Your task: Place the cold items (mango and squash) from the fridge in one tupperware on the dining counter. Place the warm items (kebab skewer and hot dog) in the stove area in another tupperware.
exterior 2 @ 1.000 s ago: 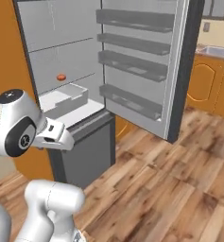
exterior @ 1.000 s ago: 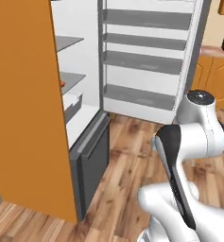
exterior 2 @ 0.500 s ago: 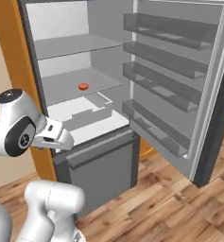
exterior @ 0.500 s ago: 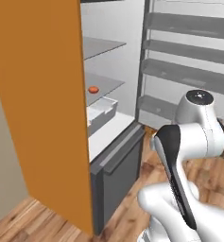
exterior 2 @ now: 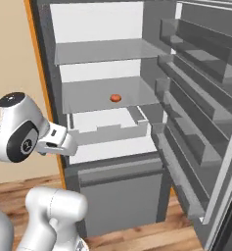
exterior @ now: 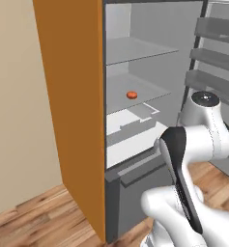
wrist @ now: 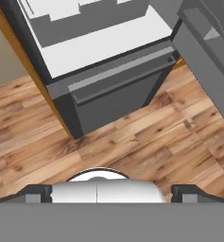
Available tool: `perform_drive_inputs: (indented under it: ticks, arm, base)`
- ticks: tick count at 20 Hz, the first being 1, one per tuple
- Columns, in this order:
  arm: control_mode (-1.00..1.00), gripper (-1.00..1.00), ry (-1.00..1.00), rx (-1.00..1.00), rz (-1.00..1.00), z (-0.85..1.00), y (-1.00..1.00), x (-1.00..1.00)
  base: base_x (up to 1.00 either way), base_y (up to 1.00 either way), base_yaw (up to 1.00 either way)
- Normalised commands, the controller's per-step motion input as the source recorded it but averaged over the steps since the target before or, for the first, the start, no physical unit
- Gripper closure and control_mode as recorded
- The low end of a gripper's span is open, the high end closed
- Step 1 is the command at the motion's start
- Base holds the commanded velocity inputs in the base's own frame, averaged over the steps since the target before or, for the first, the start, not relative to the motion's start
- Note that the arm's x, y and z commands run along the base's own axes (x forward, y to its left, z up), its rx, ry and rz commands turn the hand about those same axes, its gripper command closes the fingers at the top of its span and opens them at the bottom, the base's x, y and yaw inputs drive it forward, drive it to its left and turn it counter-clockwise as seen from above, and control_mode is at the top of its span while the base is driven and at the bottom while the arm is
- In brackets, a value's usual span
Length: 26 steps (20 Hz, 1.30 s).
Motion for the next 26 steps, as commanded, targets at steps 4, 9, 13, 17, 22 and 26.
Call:
perform_drive_inputs:
  ticks: [4, 9, 13, 17, 22, 26]
  arm:
    - [1.0, -1.0, 0.0, 0.0, 0.0, 0.0, 0.0, 0.0]
    - [1.0, -1.0, 0.0, 0.0, 0.0, 0.0, 0.0, 0.0]
    - [1.0, -1.0, 0.0, 0.0, 0.0, 0.0, 0.0, 0.0]
    - [1.0, -1.0, 0.0, 0.0, 0.0, 0.0, 0.0, 0.0]
    - [1.0, -1.0, 0.0, 0.0, 0.0, 0.0, 0.0, 0.0]
    - [1.0, -1.0, 0.0, 0.0, 0.0, 0.0, 0.0, 0.0]
  base:
    - [0.08, -0.78, 0.26]
    - [0.02, -0.23, -0.13]
    - [0.56, -0.03, -0.03]
    - [0.61, -0.39, 0.15]
    - [0.04, -0.22, 0.12]
    - [0.09, 0.0, 0.04]
